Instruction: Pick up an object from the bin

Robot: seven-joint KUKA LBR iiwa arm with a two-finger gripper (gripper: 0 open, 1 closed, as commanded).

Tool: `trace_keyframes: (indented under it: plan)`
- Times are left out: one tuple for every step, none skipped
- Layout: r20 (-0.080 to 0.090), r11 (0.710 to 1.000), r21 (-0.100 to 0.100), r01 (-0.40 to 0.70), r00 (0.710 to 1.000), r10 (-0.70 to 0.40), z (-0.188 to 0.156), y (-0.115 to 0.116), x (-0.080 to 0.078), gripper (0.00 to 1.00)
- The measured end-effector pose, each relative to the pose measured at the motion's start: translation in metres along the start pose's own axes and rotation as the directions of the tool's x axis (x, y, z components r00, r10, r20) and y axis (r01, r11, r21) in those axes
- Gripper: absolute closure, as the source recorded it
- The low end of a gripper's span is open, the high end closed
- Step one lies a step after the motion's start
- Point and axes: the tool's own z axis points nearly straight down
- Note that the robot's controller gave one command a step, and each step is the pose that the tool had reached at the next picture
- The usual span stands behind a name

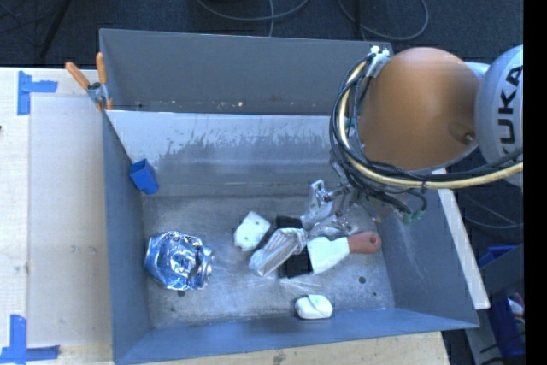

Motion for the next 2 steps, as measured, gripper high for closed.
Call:
trace_keyframes:
  plan:
    - [-0.006, 1.0, -0.003, -0.004, 1.0, 0.004, 0.0028, 0.0, 0.0014, 1.0]
    - [-0.006, 1.0, -0.003, -0.004, 1.0, 0.004, 0.0028, -0.0001, 0.0014, 1.0]
